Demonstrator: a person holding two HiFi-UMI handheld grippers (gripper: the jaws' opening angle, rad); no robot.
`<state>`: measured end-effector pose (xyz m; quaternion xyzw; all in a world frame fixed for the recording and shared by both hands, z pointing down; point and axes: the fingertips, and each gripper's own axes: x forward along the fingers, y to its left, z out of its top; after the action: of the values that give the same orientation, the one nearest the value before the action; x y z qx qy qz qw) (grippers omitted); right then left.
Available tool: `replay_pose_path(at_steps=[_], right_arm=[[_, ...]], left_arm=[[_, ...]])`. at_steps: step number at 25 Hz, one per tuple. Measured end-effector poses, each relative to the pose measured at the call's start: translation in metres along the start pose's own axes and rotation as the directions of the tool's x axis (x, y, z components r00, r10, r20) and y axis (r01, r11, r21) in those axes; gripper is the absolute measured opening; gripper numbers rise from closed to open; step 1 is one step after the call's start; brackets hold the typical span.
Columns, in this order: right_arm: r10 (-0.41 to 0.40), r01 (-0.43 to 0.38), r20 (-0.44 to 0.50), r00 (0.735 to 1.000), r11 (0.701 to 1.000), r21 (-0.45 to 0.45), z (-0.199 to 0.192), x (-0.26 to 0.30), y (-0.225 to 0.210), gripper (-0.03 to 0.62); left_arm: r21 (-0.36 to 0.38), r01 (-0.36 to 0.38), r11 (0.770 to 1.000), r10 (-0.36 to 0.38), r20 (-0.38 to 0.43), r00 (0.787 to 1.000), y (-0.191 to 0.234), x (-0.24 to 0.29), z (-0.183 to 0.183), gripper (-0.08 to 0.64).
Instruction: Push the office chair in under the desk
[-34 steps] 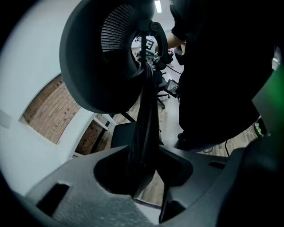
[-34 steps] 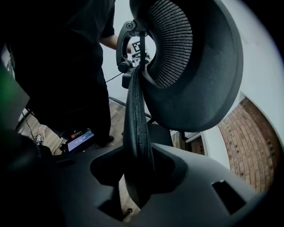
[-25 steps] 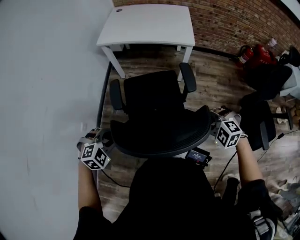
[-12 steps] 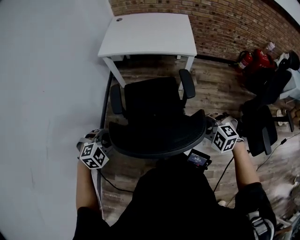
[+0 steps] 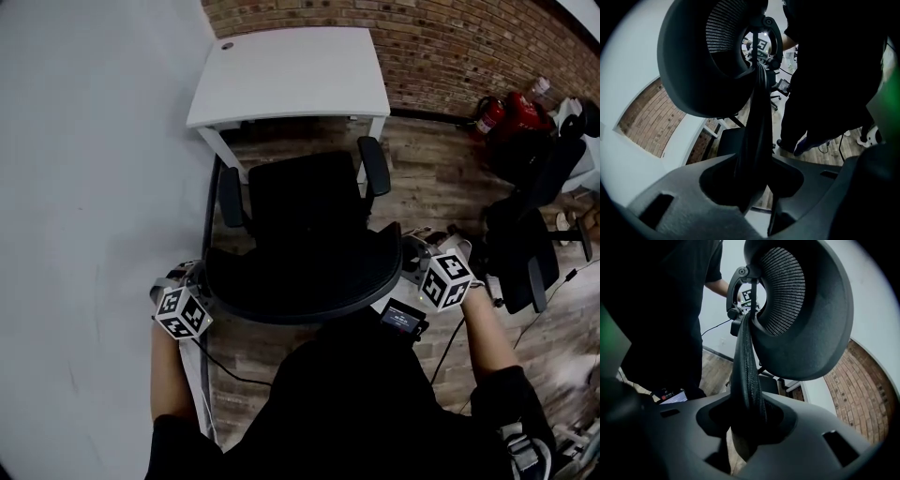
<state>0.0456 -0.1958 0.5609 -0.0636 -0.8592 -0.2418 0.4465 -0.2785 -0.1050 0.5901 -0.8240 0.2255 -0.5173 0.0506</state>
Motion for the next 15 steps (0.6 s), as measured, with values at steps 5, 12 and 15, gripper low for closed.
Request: replay_pose_path(at_steps=[5,12,15], right_arm=[[-0.019,0.019,-0.008,1.0,1.0,0.013,-0.007,0.0,-0.029,0.112],[-0.026,0.026,-0.004,1.0,1.0,0.008,-0.006,0.011,-0.043,0.101],[-0.024,0.024,0.007,1.0,1.0,0.002,-0.004,0.012,-0.043,0.101]], left_arm=[[0.015,0.032,0.999,-0.031,-0.02,0.999,0.032,0.006,0.002,0.146],[0.027,0.101,0.995,-0.099,-0.069,0.993,0.056,0.017,-0.01,0.144],[0.025,0.127,0.992,-0.125,-0.076,0.989,0.057,0.018,-0.012,0.144]])
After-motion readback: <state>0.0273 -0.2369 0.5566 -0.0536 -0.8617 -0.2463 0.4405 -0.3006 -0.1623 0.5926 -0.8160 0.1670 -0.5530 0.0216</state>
